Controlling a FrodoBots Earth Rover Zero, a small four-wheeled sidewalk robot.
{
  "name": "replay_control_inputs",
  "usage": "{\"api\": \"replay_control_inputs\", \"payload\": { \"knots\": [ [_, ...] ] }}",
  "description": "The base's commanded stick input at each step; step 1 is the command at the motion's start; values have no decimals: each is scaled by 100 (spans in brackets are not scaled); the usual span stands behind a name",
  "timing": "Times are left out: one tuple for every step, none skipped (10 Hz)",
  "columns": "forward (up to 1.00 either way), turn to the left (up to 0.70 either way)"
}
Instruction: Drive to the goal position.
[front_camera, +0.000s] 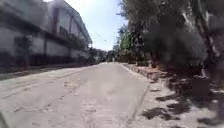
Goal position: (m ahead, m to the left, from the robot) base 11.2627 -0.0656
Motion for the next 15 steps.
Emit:
{"api": "replay_control_inputs", "payload": {
  "knots": [
    [100,0],
    [100,0],
    [100,0],
    [100,0],
    [100,0],
    [100,0],
    [100,0],
    [100,0],
    [100,0],
    [100,0],
    [100,-2],
    [100,-4],
    [100,-19],
    [100,-15],
    [100,-12]
  ]
}}
